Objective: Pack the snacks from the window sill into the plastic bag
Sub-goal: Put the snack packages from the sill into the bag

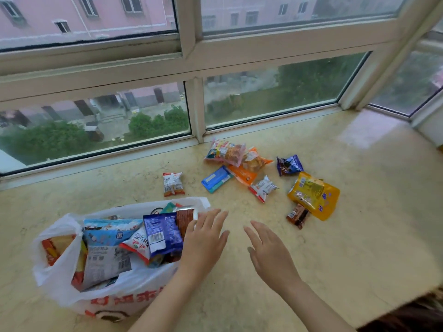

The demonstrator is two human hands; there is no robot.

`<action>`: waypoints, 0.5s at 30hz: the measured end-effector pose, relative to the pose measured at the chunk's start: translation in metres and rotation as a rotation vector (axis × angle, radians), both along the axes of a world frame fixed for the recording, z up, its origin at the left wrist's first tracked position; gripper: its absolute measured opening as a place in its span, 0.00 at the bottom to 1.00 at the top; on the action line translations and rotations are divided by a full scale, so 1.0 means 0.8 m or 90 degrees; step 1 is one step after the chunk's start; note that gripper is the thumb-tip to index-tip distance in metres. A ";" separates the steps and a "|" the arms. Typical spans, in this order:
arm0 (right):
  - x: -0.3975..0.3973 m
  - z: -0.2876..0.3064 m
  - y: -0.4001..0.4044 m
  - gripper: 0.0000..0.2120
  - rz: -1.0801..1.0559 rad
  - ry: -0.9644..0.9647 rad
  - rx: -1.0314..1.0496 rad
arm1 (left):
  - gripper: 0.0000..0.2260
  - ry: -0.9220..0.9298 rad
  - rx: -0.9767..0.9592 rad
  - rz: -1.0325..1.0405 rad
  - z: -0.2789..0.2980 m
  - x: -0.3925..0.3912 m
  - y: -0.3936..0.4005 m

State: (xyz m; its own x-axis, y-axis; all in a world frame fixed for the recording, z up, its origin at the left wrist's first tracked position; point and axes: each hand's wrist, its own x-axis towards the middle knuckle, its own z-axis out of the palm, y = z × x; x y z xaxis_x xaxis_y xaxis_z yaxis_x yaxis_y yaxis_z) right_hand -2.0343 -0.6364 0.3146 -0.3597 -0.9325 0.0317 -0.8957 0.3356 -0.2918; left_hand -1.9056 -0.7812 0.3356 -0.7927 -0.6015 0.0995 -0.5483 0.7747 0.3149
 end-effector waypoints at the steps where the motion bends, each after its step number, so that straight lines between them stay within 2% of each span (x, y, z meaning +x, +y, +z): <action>1: -0.012 -0.002 0.014 0.28 -0.020 0.005 0.014 | 0.19 -0.001 0.004 -0.017 -0.004 -0.013 0.009; 3: -0.035 -0.009 0.039 0.29 -0.058 0.005 0.037 | 0.20 -0.011 0.005 -0.044 -0.017 -0.040 0.026; 8: -0.088 -0.045 0.089 0.28 -0.133 0.018 0.054 | 0.28 -0.070 0.036 -0.092 -0.061 -0.104 0.059; 11: -0.122 -0.078 0.108 0.26 -0.191 0.004 0.065 | 0.25 -0.132 0.053 -0.125 -0.084 -0.145 0.076; 15: -0.172 -0.126 0.123 0.25 -0.244 -0.022 0.059 | 0.23 -0.122 0.060 -0.145 -0.133 -0.212 0.091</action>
